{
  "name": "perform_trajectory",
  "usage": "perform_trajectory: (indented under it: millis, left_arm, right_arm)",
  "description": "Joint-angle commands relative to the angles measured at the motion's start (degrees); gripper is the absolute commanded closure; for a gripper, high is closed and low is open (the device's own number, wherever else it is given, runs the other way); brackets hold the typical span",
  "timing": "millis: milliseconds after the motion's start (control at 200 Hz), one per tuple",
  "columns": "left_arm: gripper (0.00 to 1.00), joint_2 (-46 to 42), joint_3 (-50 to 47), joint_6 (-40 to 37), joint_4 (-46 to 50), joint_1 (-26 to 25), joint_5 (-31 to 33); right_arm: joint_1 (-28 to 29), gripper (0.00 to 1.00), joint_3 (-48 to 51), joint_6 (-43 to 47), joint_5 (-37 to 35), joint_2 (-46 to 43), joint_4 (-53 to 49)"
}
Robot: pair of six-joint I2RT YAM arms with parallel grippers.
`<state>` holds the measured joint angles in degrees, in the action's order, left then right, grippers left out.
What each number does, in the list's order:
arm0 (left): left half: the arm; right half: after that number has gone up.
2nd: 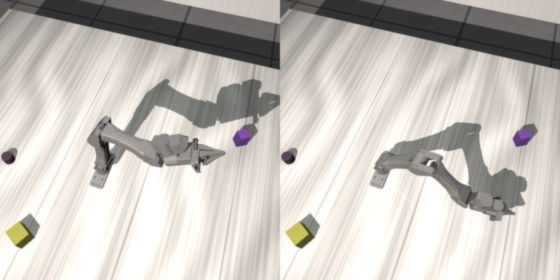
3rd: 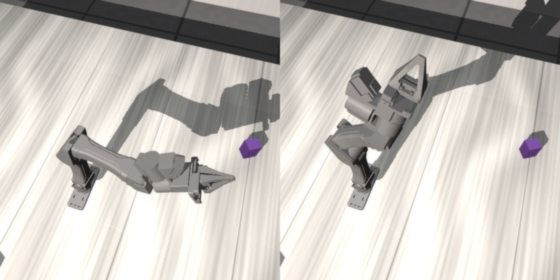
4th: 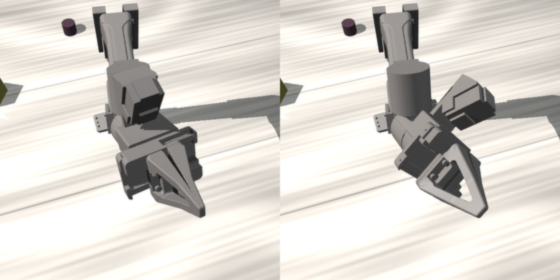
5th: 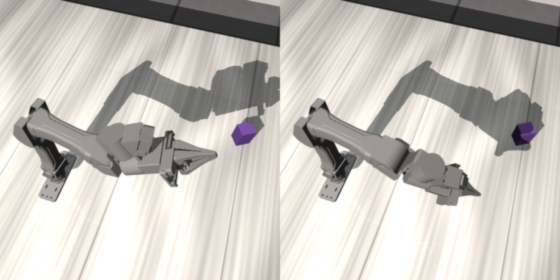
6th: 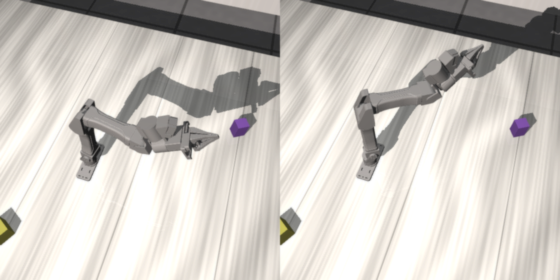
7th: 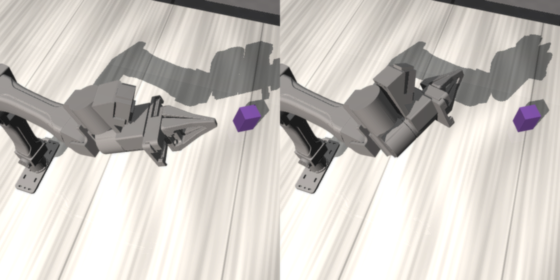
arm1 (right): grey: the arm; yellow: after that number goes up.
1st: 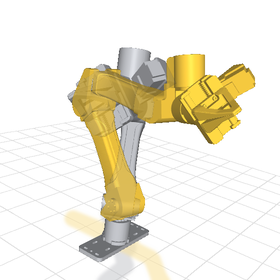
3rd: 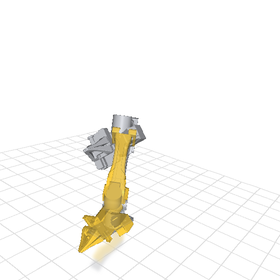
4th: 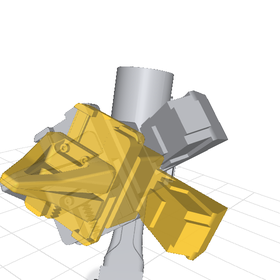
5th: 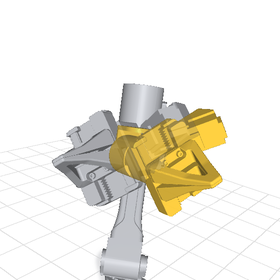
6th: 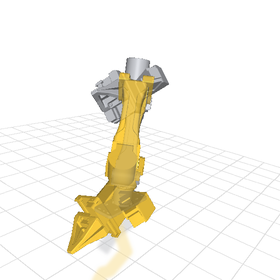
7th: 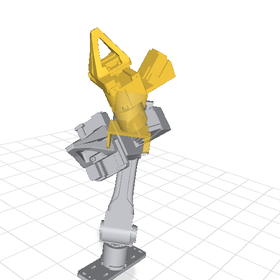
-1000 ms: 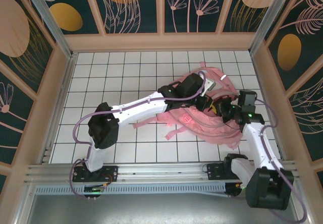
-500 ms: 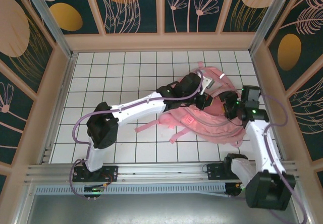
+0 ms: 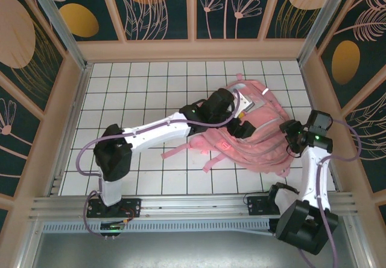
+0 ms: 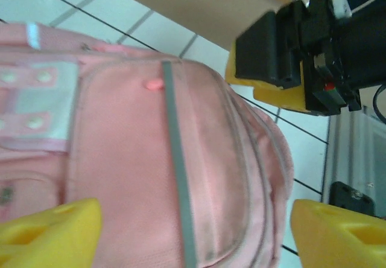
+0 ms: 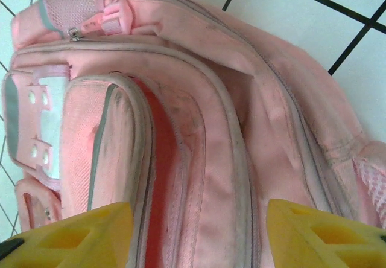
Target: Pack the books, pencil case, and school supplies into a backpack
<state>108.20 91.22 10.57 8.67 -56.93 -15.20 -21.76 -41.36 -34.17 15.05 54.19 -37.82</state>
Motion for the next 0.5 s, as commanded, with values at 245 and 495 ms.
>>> perform_trajectory:
  millis: [245, 495]
  left_arm:
    - [0.20, 17.82, 12.13, -4.31, 2.76, 5.77, 14.78]
    - [0.23, 20.24, 4.99, 0.87, 1.57, 6.96, 23.57]
  right_arm:
    - [-0.96, 0.41, 0.03, 9.45, -0.78, 8.93, 10.78]
    - [2.13, 0.58, 1.55, 8.29, 2.09, 14.97, 18.71]
